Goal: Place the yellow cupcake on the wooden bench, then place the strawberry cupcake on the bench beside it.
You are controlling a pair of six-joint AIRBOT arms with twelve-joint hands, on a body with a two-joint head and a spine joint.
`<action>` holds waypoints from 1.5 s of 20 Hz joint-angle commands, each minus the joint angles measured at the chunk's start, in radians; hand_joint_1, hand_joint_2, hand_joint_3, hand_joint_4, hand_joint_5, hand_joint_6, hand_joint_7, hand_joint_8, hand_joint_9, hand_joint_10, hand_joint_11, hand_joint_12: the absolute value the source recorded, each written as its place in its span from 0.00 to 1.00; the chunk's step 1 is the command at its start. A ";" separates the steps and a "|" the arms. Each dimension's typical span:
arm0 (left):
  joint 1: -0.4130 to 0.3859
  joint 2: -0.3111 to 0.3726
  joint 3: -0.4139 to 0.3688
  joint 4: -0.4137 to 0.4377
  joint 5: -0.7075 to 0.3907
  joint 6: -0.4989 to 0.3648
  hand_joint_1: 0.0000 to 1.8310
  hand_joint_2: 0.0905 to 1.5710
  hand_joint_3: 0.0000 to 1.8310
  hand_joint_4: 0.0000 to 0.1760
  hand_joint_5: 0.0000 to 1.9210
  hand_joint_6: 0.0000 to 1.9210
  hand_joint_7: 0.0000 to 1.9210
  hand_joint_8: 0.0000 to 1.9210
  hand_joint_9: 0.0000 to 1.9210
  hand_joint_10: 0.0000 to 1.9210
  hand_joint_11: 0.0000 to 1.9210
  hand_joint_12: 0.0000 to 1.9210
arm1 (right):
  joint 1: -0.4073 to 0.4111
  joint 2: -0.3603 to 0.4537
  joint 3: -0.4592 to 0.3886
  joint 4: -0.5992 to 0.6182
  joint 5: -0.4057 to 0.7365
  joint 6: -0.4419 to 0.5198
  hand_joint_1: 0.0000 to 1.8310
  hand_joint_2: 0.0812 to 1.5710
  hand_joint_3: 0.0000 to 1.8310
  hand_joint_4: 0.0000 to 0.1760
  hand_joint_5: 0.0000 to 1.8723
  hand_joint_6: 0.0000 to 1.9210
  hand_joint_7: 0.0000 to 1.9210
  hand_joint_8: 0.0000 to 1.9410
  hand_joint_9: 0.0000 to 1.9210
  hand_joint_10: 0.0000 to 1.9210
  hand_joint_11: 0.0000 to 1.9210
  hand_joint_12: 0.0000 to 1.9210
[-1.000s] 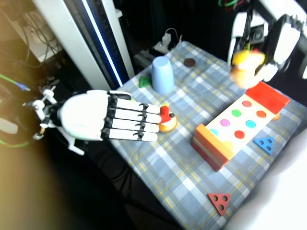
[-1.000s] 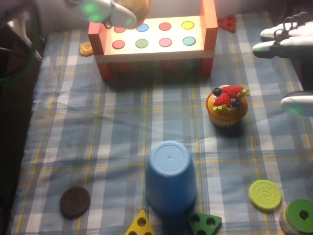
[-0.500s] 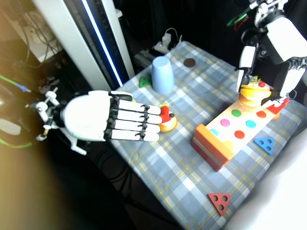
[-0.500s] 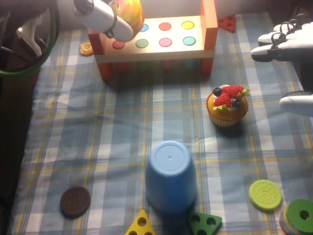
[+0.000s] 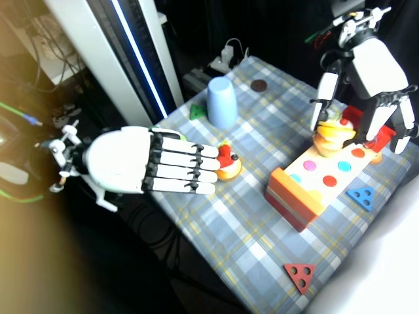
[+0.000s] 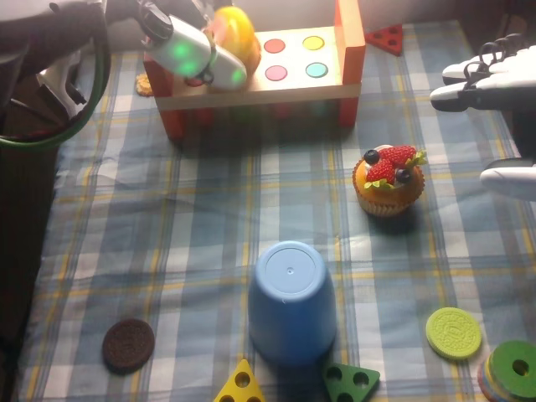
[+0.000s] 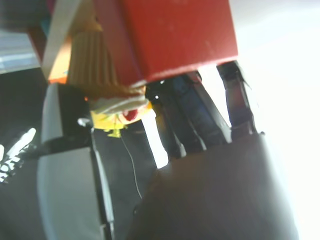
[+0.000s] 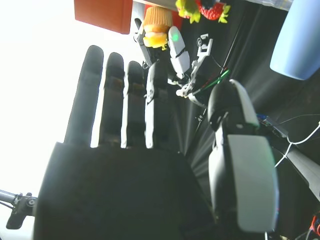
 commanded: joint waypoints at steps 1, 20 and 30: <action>-0.006 0.003 -0.007 0.016 -0.065 -0.004 0.41 0.70 0.00 0.65 0.23 0.02 0.31 0.00 0.33 0.00 0.05 0.21 | 0.005 -0.002 0.004 0.027 0.118 0.006 0.30 0.77 0.00 0.06 0.26 0.00 0.22 0.00 0.21 0.00 0.19 0.03; 0.304 0.420 -0.553 0.860 -0.741 -1.017 0.48 0.42 0.00 1.00 0.00 0.00 0.00 0.00 0.00 0.00 0.00 0.00 | 0.132 -0.127 0.107 -0.113 -0.078 0.097 0.42 0.60 0.00 0.00 0.23 0.00 0.19 0.00 0.21 0.00 0.07 0.40; 0.358 0.434 -0.566 0.835 -0.787 -1.068 0.45 0.47 0.01 1.00 0.00 0.00 0.00 0.00 0.00 0.00 0.00 0.00 | 0.219 -0.226 0.191 -0.173 -0.227 0.104 0.52 0.58 0.00 0.54 0.27 0.00 0.21 0.00 0.28 0.01 0.14 0.47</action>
